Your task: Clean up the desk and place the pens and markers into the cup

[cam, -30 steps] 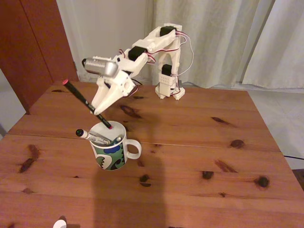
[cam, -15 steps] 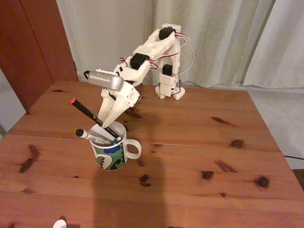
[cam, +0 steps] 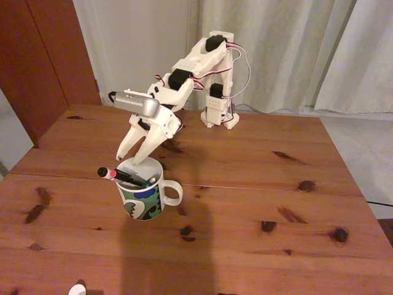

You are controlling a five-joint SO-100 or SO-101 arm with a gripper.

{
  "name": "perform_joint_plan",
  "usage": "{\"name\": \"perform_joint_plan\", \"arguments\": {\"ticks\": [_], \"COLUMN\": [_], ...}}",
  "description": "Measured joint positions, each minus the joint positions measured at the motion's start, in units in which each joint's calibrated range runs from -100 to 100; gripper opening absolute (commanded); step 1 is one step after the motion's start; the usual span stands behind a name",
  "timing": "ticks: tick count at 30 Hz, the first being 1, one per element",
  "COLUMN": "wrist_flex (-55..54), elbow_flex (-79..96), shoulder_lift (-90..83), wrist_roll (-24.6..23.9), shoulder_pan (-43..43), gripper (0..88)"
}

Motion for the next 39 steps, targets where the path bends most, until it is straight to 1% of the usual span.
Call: {"name": "perform_joint_plan", "arguments": {"ticks": [2, 5, 6, 7, 10, 18, 21, 24, 27, 33, 36, 39], "wrist_flex": [0.0, 0.0, 0.0, 0.2, 4.7, 31.1, 37.9, 40.3, 40.4, 40.4, 40.3, 41.5], "elbow_flex": [0.9, 4.5, 6.3, 8.2, 14.8, 33.6, 41.0, 49.2, 57.2, 70.1, 75.3, 78.0], "shoulder_lift": [-0.2, -2.7, -4.7, -7.3, -16.4, -44.6, -53.6, -60.8, -66.2, -72.1, -75.2, -77.3], "wrist_roll": [0.0, 0.0, -0.1, -0.2, -0.2, -0.2, -0.2, -0.2, -0.2, 0.1, 2.9, 8.0], "shoulder_pan": [-0.3, -1.7, -2.1, -2.6, -4.4, -11.6, -14.3, -17.3, -19.1, -22.7, -23.3, -23.4], "gripper": [14.4, 0.5, 0.0, 1.4, 0.9, 0.9, 0.9, 0.8, 0.8, 0.9, 0.9, 0.9]}}
